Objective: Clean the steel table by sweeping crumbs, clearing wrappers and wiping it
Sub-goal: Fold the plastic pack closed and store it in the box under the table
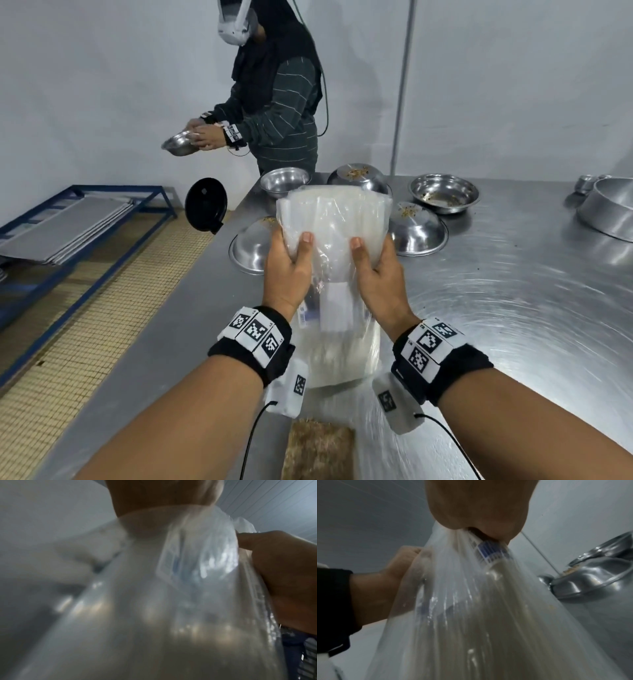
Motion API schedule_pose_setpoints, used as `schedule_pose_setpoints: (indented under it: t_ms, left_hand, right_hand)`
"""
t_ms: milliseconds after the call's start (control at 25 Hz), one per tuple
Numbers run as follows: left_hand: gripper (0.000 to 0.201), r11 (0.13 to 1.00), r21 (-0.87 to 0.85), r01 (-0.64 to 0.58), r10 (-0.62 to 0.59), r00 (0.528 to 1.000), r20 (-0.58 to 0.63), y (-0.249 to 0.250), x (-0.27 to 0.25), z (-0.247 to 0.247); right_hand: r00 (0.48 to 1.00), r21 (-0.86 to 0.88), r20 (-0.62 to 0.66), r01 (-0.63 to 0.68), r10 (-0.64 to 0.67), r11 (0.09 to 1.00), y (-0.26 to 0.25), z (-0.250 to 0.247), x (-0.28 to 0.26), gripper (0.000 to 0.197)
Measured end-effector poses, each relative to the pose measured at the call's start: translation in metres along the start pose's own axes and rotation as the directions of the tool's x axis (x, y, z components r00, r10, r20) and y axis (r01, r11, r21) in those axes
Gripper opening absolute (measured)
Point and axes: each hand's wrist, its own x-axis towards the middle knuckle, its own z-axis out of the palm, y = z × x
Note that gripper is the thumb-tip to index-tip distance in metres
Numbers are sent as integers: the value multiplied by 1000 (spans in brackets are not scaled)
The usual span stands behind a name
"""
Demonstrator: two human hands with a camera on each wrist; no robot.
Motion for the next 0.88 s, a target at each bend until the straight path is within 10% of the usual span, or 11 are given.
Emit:
schedule_pose_setpoints:
  t_ms: [480, 880]
  left_hand:
    - [24, 994, 69, 84, -89, 993, 80, 93, -77, -104]
    - [37, 977, 52, 205, -210, 969, 132, 86, -225, -203]
  right_hand:
    - [1000, -34, 17, 11, -10, 999, -88, 36, -113, 48]
    - [994, -64, -29, -107, 105, 992, -96, 68, -297, 11]
